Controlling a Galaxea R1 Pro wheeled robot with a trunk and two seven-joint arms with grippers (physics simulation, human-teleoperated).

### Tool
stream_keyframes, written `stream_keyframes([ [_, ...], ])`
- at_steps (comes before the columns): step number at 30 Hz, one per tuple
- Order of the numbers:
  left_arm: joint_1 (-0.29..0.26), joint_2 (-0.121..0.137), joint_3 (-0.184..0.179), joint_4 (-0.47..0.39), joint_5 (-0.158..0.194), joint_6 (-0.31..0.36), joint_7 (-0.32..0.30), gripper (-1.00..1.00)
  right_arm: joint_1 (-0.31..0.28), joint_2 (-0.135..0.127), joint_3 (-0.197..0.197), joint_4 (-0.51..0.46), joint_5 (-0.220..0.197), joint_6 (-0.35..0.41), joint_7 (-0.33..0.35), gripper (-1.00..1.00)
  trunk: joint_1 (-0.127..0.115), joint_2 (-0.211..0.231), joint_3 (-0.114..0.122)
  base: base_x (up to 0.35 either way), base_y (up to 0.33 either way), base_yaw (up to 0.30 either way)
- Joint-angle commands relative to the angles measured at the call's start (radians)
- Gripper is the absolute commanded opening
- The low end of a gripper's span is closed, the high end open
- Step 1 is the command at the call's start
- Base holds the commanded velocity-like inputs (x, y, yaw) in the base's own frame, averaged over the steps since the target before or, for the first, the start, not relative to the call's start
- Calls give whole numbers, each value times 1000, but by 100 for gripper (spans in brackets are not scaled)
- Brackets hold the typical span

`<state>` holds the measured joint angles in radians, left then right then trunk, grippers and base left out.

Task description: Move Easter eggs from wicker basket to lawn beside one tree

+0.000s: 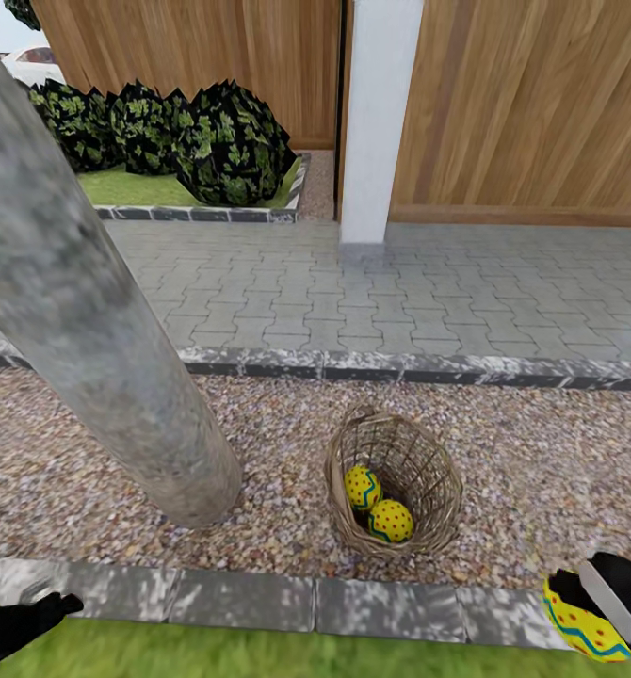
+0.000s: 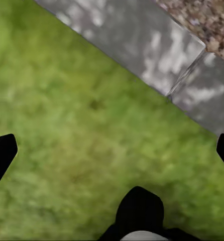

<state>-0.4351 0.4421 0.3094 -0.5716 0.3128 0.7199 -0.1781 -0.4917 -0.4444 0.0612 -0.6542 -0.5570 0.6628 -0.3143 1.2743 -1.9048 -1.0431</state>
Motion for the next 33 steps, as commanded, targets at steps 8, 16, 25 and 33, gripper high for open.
stream_keyframes([
  [8,-1,-142,-222,198,-1,-277,-7,100,-1,80,181,332,74,-391,445,-100,-31,56,24,0,0,0],
  [16,-1,-209,-222,325,1,-391,-6,100,-1,176,231,507,94,-526,457,-100,-62,112,50,0,0,0],
  [25,-1,-229,-219,382,0,-452,-4,100,-1,241,232,598,99,-662,448,-100,-81,147,76,0,0,0],
  [33,-1,-230,-219,386,1,-472,-3,100,5,246,232,610,98,-670,448,-100,-81,147,83,168,0,0],
])
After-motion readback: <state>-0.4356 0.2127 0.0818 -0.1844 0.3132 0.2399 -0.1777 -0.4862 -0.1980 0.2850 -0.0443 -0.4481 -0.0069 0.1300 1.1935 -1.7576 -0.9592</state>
